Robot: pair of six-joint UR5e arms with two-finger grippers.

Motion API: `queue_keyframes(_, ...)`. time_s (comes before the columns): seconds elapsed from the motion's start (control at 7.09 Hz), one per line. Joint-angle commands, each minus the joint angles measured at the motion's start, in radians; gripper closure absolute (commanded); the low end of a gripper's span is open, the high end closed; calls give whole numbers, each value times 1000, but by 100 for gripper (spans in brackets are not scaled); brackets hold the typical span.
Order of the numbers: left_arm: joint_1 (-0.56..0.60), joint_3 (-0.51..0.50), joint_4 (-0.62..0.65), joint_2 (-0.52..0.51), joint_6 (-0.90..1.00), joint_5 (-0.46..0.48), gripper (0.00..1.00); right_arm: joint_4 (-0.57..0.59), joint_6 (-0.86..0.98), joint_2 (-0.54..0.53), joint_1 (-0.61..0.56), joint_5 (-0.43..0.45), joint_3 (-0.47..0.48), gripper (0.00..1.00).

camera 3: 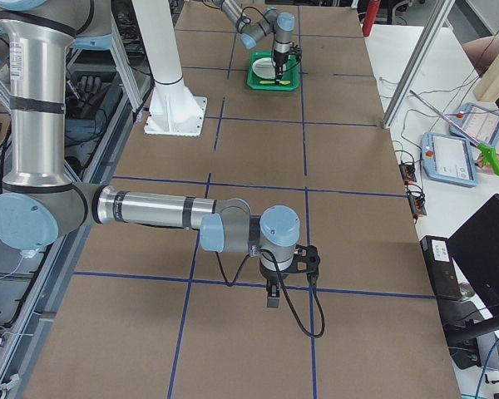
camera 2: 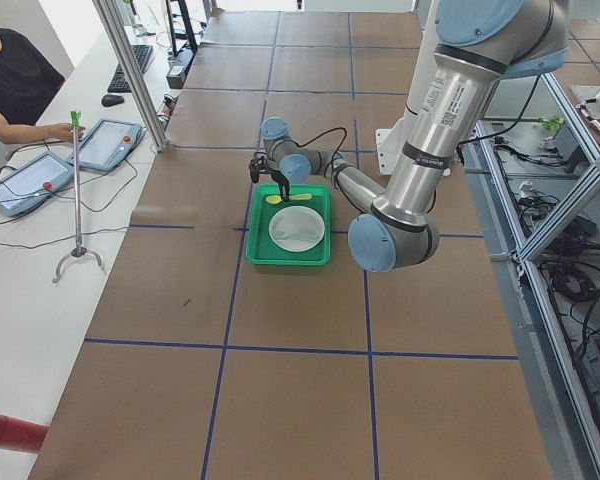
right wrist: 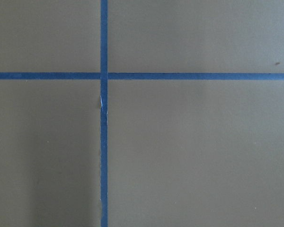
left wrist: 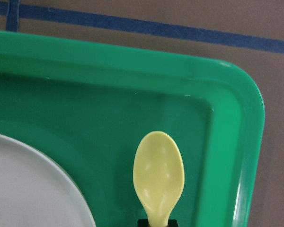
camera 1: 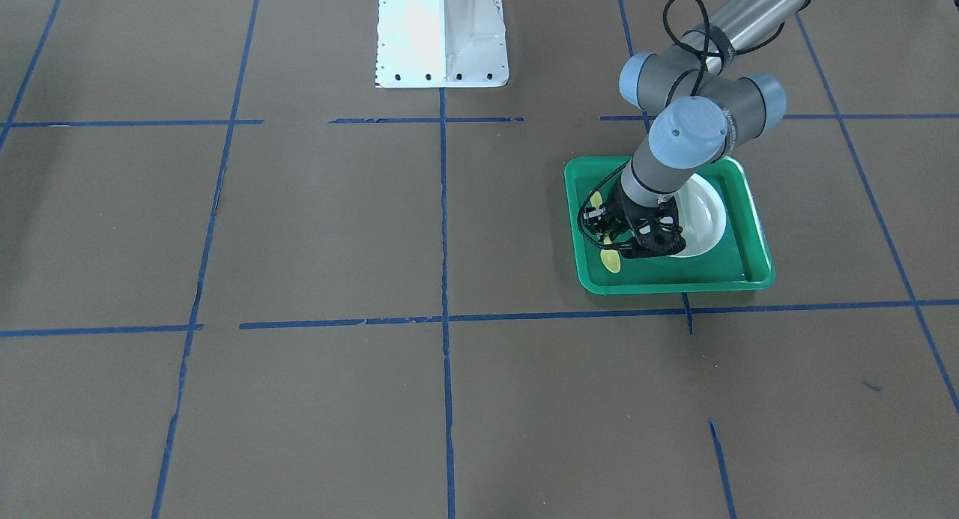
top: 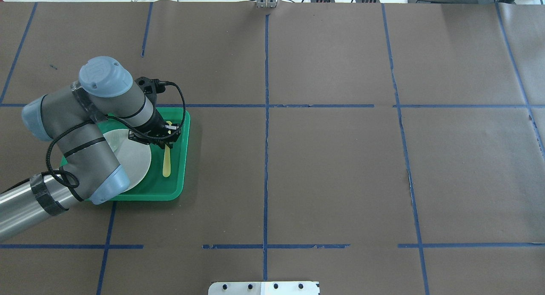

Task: Place spoon
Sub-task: 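Carry the yellow spoon off the plate and lower it onto the tray beside it, then open the left gripper and lift it away from the tray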

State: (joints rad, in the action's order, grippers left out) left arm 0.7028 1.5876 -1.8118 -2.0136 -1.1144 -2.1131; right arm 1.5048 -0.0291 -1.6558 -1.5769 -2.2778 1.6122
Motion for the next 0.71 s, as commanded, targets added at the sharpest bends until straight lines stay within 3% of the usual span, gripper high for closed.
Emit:
queue_keyframes(0.0, 41, 35, 5, -1, 38, -2, 28, 0, 0, 1, 0, 0, 0, 0)
queue_keyframes(0.28, 191, 133, 63, 3, 41, -16, 30, 0, 0, -1, 0, 0, 0, 0)
queue_keyframes(0.42, 274, 179, 80, 19, 132, -21, 30, 0, 0, -1, 0, 0, 0, 0)
queue_keyframes(0.56, 372, 183, 150, 65, 318, -86, 30, 0, 0, -1, 0, 0, 0, 0)
